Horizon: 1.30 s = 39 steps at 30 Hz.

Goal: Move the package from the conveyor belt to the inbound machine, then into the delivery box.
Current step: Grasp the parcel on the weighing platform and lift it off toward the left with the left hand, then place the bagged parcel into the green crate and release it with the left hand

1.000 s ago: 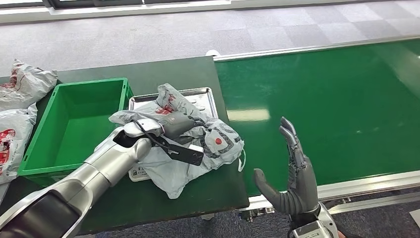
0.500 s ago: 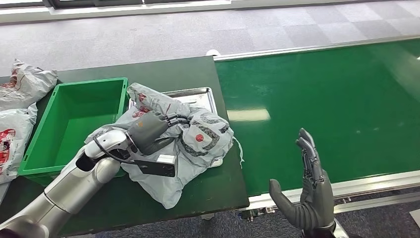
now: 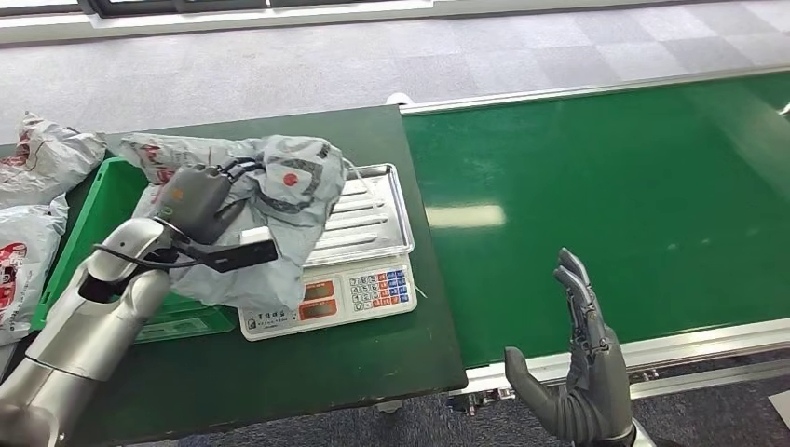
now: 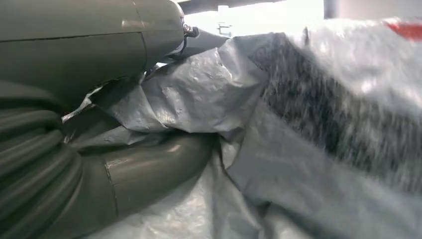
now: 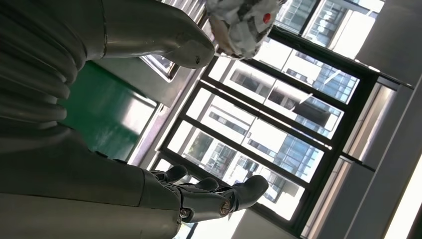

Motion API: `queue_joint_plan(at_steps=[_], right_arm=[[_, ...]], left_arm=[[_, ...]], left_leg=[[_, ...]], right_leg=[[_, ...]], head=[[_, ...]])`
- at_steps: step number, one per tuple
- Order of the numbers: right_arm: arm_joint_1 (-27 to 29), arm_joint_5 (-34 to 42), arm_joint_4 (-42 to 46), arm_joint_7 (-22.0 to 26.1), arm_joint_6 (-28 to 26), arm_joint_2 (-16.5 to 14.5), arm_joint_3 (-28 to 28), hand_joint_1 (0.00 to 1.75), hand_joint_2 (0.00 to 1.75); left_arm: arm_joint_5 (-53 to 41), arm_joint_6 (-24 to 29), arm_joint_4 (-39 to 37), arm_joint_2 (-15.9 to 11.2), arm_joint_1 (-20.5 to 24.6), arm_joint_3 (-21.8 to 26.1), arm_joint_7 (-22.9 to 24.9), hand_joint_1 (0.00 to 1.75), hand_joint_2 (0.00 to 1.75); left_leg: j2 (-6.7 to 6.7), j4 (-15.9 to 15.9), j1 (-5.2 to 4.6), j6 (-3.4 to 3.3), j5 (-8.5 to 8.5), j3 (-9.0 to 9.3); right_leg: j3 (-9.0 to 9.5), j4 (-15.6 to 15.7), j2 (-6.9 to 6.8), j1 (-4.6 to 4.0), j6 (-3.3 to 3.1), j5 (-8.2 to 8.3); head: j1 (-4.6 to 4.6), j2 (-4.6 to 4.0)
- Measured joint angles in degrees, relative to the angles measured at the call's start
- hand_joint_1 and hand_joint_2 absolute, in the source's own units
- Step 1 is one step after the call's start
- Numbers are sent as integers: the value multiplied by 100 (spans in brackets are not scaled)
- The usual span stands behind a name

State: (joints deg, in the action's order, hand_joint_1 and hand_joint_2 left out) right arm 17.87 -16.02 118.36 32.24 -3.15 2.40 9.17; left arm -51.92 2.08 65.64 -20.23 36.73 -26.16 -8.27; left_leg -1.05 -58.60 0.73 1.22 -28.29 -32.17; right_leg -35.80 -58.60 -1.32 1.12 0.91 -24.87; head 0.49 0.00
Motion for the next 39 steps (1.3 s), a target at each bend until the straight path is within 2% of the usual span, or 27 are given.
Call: queue_joint_plan(at_steps=[5, 11, 17, 24, 26, 28, 30, 34, 39], right_arm=[[-107, 44, 0, -11, 27, 2, -10, 0, 175], [-141, 51, 0, -31, 22, 4, -7, 0, 175], [-187, 17, -2, -44, 16, 4, 30, 0, 175], [-203, 11, -9, -44, -30, 5, 39, 0, 175], [-213, 11, -26, -44, -59, 13, 51, 0, 175], [-221, 9, -48, -44, -86, 21, 71, 0, 175], [-221, 3, -64, -45, -113, 24, 93, 0, 175], [-221, -37, -84, -62, -161, 24, 162, 0, 175], [-212, -139, -90, -84, -295, 23, 213, 0, 175]], left_arm=[[-360, 0, -1087, -21, 629, 356, 155, 175, 175], [-571, 137, -2125, 7, 1116, 472, 369, 175, 175], [-686, 340, -2904, 128, 1340, 482, 512, 175, 175], [-857, 412, -3329, 228, 1443, 482, 615, 175, 175], [-962, 474, -3422, 244, 1451, 482, 667, 87, 175], [-1102, 625, -3500, 251, 1452, 482, 746, 0, 87], [-1260, 909, -3556, 254, 1452, 485, 851, 0, 0], [-1274, 1417, -3579, 274, 1443, 606, 900, 0, 0], [-134, 1877, -3073, 467, 1233, 1327, 516, 0, 0]], left_leg=[[0, 0, 4, 6, 5, -2], [1, 0, 4, 7, 5, -2], [1, 0, 4, 7, 5, -6], [1, 0, 4, 7, 5, -7], [1, 0, 4, 7, 5, -7], [1, 0, 5, 7, 5, -8], [2, 0, 5, 7, 5, -9], [2, 0, 6, 7, 5, -9], [1, -1, 5, 7, 4, -10]], right_leg=[[0, -1, 0, -3, -7, 6], [-3, -1, 1, -4, -8, 6], [-5, -1, 1, -4, -8, 5], [-5, -1, 1, -4, -8, 5], [-5, -1, 1, -5, -8, 5], [-6, -1, 1, -5, -8, 5], [-6, -1, 1, -6, -8, 5], [-7, -1, 0, -6, -8, 5], [-9, -1, 1, -6, -8, 5]], head=[[-1, 0], [0, 0], [-1, 0], [-1, 0], [-1, 0], [-1, 0], [0, 0], [0, 0], [0, 0]])
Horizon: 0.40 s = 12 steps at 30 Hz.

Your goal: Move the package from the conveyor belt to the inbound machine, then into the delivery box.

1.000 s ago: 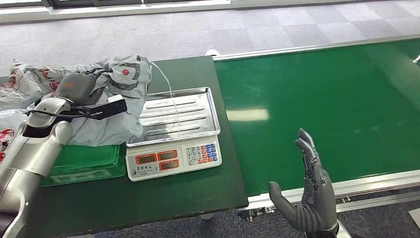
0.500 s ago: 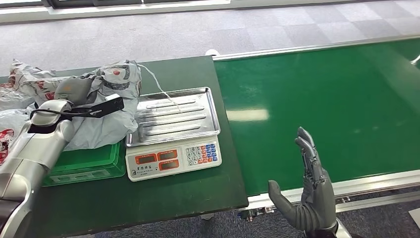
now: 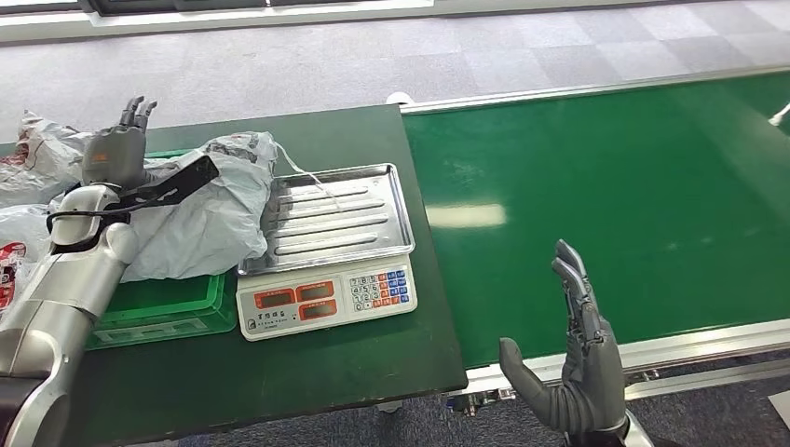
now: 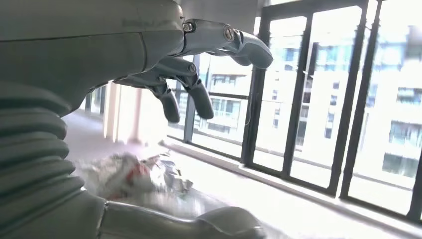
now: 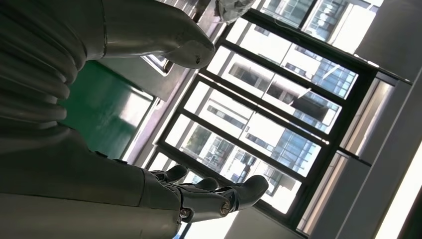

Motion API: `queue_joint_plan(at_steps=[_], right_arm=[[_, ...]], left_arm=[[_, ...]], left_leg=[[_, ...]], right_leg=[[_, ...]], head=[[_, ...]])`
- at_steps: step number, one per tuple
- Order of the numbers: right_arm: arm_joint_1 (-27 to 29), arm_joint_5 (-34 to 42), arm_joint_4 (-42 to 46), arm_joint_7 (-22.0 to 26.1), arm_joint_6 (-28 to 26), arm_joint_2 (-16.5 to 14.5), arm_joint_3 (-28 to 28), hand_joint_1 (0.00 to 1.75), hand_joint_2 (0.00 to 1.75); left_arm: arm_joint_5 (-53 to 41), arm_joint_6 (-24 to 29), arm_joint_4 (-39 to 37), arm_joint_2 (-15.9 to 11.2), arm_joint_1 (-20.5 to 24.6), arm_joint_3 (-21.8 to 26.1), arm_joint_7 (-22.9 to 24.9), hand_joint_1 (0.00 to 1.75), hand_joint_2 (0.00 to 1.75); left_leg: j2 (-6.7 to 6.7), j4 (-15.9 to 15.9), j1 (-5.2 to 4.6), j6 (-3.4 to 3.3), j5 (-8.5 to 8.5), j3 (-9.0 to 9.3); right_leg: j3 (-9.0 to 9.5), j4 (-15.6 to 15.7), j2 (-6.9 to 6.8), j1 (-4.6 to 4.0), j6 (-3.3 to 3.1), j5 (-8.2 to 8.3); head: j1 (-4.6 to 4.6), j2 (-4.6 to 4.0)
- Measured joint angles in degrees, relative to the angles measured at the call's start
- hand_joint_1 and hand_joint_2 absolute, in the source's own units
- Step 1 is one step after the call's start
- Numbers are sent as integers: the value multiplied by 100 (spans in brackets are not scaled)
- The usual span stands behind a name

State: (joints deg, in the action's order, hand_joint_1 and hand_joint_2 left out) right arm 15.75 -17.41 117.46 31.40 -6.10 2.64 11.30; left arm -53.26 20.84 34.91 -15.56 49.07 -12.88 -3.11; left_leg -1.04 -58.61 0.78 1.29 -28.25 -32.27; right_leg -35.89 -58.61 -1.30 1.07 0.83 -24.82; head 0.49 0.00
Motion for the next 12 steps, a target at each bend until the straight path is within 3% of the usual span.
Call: queue_joint_plan(at_steps=[5, 8, 12], right_arm=[[5, -58, -21, -27, -96, -12, 65, 0, 175], [5, -69, -32, -46, -178, -13, 107, 0, 175], [20, -105, -48, -59, -380, -13, 127, 0, 175]], left_arm=[[841, 791, 963, 258, -395, 745, -312, 0, 0], [1603, 758, 1443, 366, -633, 1001, -508, 0, 0], [3799, 446, 2473, 543, -1171, 1299, -975, 0, 0]], left_leg=[[0, 0, 0, 1, -3, -1], [-1, 0, 0, 1, -4, -1], [-15, 1, 0, 3, -7, 1]], right_leg=[[0, 0, 2, 0, 0, -1], [-1, 0, 2, 0, 0, -1], [-2, 0, 14, 0, 0, -2]], head=[[1, 0], [0, 0], [0, 0]])
